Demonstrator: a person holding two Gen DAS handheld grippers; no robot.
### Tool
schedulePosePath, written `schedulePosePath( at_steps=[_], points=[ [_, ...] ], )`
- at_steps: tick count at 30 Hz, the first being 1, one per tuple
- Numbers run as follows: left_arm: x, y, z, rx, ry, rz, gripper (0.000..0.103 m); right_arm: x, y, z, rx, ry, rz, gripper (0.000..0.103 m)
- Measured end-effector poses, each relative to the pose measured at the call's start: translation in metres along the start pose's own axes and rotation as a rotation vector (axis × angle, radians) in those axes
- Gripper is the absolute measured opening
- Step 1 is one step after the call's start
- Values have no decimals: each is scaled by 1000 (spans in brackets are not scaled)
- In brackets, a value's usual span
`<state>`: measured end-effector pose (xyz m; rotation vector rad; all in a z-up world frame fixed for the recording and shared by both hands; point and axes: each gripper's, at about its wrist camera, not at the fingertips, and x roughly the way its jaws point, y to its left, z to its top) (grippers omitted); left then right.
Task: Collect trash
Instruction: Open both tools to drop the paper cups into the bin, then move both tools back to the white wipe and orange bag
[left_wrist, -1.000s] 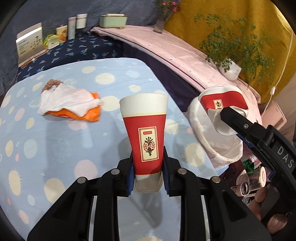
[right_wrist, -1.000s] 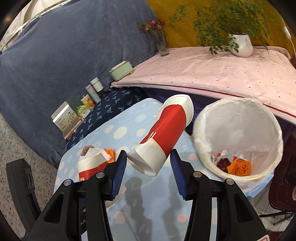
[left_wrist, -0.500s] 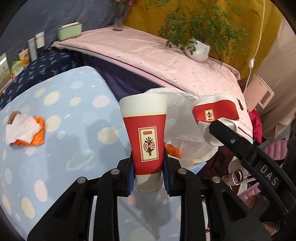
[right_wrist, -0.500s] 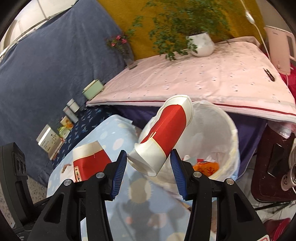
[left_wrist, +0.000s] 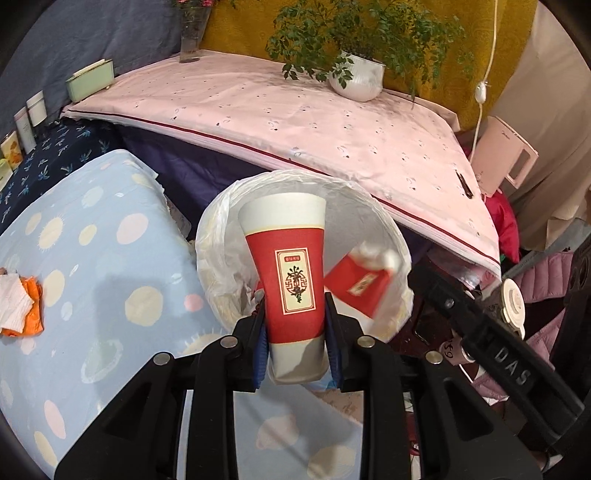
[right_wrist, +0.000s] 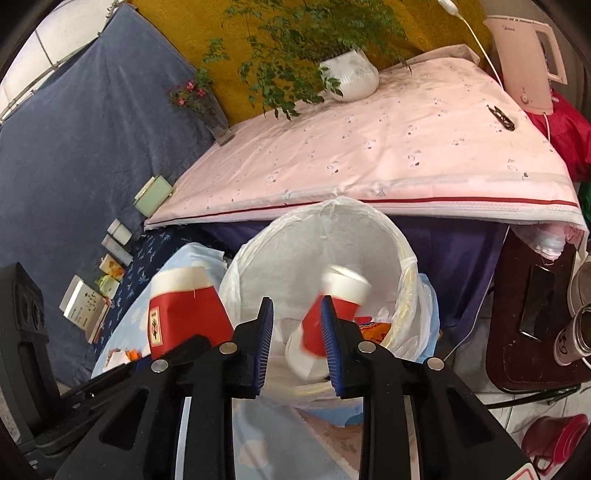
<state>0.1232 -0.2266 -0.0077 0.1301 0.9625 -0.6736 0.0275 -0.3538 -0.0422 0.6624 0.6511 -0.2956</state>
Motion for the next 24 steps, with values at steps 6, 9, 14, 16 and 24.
schedulePosePath(
  at_steps=[6,9,14,16,24],
  points=[
    [16,3,13,-18,0,10,53,3,-6,2,15,-7,-10,26],
    [16,6,12,-26,-11,25,61,1,-10,3,29,-11,-20,28],
    [15,17,9,-58,-8,35,61,0,-11,2,35,-15,-30,29],
    [13,22,8,-74,-10,38,61,1,-8,1,30,-8,-29,29],
    [-5,55,-7,-143,-25,83,66,5,22,-8,-29,13,-3,34]
  ],
)
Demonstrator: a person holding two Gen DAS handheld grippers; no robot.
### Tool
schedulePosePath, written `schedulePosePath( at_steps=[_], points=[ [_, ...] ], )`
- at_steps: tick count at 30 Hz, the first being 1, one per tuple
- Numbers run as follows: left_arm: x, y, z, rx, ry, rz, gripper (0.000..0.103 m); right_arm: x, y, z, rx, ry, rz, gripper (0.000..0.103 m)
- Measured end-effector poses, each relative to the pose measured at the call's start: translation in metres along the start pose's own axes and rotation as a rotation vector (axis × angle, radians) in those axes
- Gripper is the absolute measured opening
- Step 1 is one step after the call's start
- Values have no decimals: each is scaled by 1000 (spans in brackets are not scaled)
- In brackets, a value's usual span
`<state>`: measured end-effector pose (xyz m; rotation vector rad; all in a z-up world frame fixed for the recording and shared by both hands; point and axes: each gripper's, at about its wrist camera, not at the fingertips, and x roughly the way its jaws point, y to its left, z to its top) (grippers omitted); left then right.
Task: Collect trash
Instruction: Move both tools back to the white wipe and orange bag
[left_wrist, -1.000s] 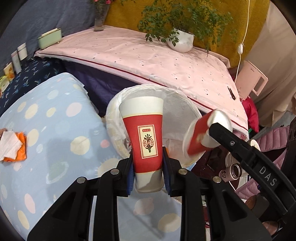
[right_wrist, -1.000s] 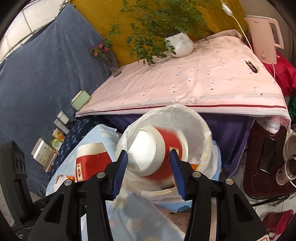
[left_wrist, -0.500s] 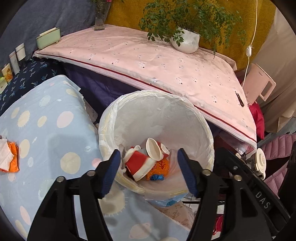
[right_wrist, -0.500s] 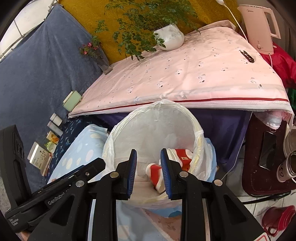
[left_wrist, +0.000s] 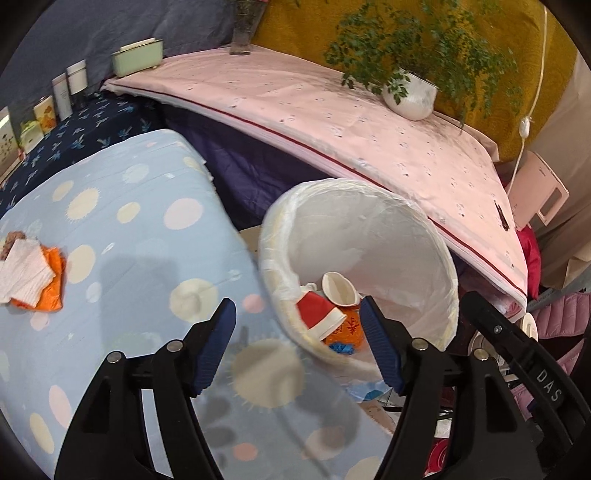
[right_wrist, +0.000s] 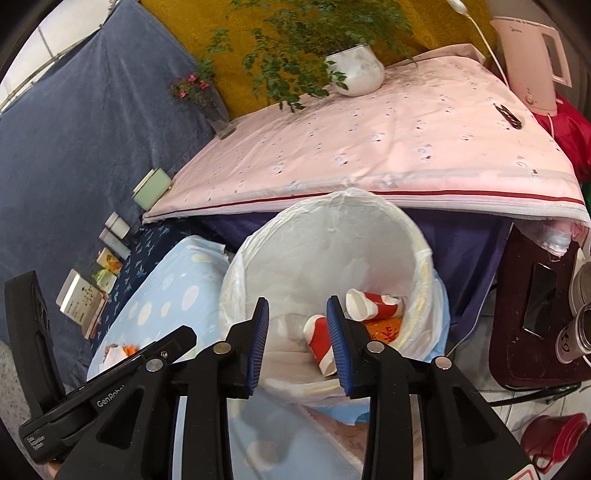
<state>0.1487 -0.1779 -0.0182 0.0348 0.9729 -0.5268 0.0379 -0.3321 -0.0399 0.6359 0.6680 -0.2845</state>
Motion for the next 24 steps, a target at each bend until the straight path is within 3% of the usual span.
schedulePosePath(
  at_steps=[4,16,24],
  points=[
    [-11,25,-5,-50,-16,40,69,2,23,-6,-41,8,13,39],
    [-44,111,-24,-221,-44,107,70,15,98,-33,-184,65,72,39],
    [-58,187,-37,-409,-50,140,70,34,146,-59,-278,124,104,39]
  ],
)
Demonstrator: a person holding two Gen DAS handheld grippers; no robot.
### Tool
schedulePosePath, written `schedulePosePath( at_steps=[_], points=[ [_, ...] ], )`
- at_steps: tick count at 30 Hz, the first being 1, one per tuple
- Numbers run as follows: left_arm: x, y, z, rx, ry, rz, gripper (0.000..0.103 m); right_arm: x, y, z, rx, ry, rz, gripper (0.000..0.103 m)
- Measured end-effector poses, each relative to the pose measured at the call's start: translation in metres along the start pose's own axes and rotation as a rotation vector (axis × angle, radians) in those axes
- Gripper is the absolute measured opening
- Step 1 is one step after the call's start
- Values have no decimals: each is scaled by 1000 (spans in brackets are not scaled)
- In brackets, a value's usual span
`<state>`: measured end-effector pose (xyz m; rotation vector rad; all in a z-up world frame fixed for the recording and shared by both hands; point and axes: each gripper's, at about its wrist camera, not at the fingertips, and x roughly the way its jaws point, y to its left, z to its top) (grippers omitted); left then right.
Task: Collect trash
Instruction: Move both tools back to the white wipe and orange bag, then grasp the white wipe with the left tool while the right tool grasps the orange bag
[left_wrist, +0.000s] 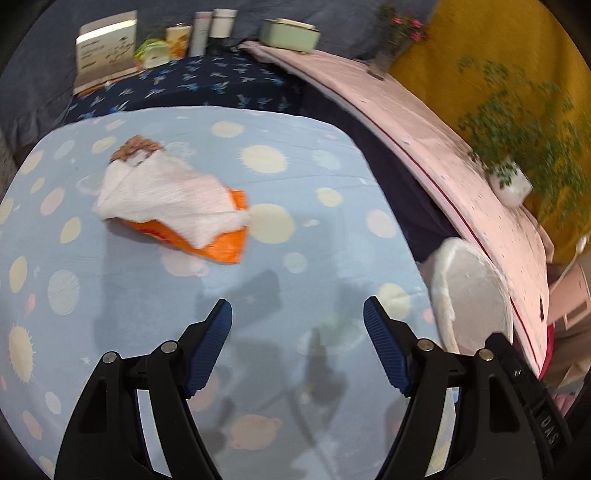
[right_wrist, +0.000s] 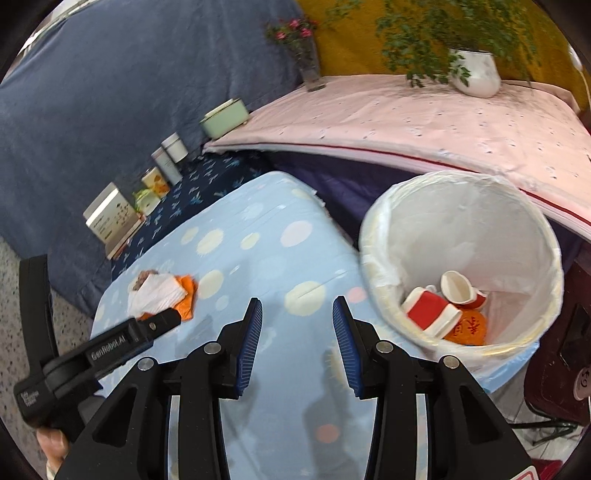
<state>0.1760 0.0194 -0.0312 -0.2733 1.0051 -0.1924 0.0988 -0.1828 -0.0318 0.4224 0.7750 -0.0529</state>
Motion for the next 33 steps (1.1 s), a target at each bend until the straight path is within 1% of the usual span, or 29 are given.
schedulePosePath(
  at_steps=[5,8,11,13,15,16,17,18,19,20,21,22,24,28,31,33],
  points=[
    [8,48,18,-126,16,15,70,22,30,-7,-52,41,24,39],
    [16,72,30,-184,19,36,70,39,46,-8,-83,67,33,39],
    [27,94,43,-249,36,32,69,54,59,-10,-104,88,43,39],
    [33,103,49,-276,41,27,68,64,69,-10,-113,100,52,39],
    [40,107,56,-278,46,26,66,75,77,-10,-125,116,58,39],
    [42,108,58,-276,47,19,63,81,82,-10,-131,125,62,39],
    [45,109,60,-274,51,-1,55,86,85,-10,-135,132,66,39],
    [48,109,61,-273,58,-17,43,90,89,-11,-140,138,70,39],
    [51,110,62,-269,66,-34,34,94,93,-11,-145,145,75,39],
    [53,111,62,-262,73,-48,18,97,97,-12,-149,151,79,39],
    [54,111,61,-254,75,-55,7,100,100,-13,-153,156,83,39],
    [53,111,59,-242,71,-56,4,103,104,-13,-158,162,88,39],
    [48,113,55,-228,56,-44,2,108,110,-15,-167,169,93,39],
    [36,125,38,-224,54,-27,1,114,120,-18,-181,184,104,39],
    [23,139,22,-240,56,-32,1,118,130,-21,-187,195,117,39],
    [14,144,15,-230,49,-16,1,121,137,-24,-191,204,130,39]
  ],
)
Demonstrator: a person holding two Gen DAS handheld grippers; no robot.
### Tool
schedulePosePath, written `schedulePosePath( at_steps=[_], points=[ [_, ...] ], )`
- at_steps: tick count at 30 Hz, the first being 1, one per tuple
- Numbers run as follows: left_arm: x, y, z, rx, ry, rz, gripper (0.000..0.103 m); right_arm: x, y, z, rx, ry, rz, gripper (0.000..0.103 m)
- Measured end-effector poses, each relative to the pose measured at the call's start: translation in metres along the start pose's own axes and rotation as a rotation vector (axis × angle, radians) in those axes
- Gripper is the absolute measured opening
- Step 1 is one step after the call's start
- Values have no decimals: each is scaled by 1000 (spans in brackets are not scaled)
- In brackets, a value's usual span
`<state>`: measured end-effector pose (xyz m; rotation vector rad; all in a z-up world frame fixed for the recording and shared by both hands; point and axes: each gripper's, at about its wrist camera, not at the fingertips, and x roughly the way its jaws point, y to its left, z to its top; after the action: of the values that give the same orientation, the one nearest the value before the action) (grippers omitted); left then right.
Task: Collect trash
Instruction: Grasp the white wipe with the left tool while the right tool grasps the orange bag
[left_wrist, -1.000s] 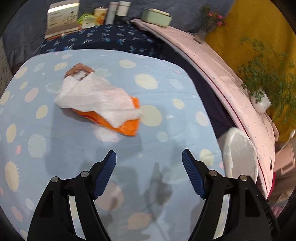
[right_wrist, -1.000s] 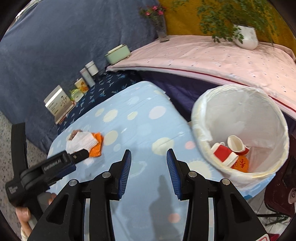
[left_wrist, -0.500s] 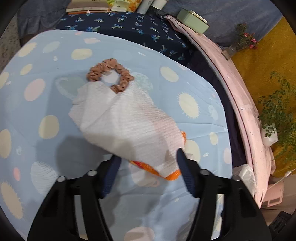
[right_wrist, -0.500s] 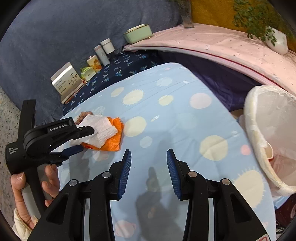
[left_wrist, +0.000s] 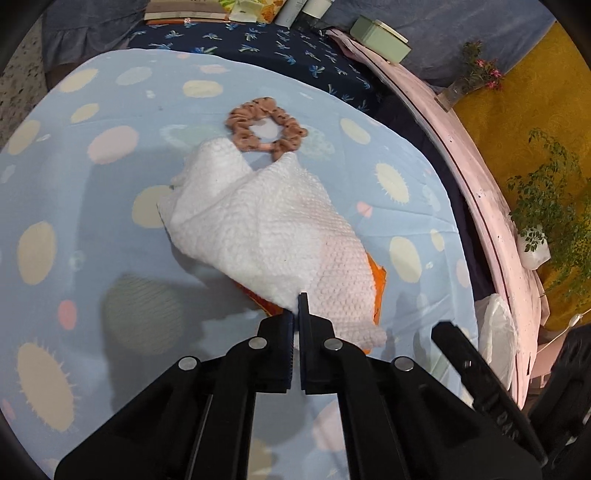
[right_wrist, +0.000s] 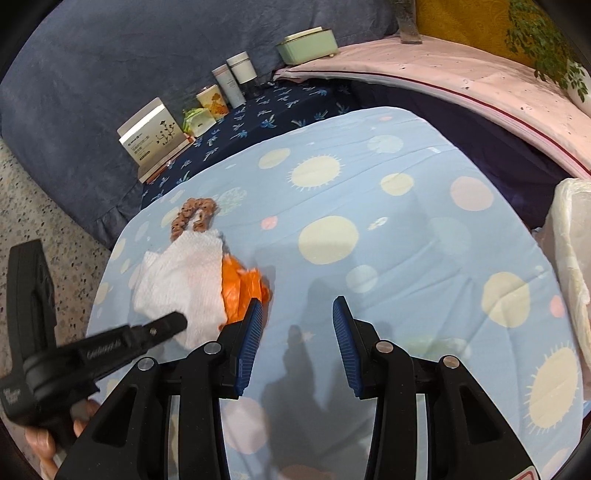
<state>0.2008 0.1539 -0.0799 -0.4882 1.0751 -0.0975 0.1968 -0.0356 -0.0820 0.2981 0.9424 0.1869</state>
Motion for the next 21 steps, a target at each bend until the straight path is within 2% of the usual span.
schedulePosePath(
  at_steps=[11,17,20,21],
  points=[
    [-13,35,-18,-35,13,26,2,25,39,-35,-42,99,93,39],
    [-14,44,-24,-31,11,54,2,35,54,-51,-80,120,91,40],
    [-14,45,-27,-31,12,55,2,37,59,-52,-91,122,94,35],
    [-14,45,-28,-29,11,56,2,38,60,-52,-92,127,103,27]
  ],
)
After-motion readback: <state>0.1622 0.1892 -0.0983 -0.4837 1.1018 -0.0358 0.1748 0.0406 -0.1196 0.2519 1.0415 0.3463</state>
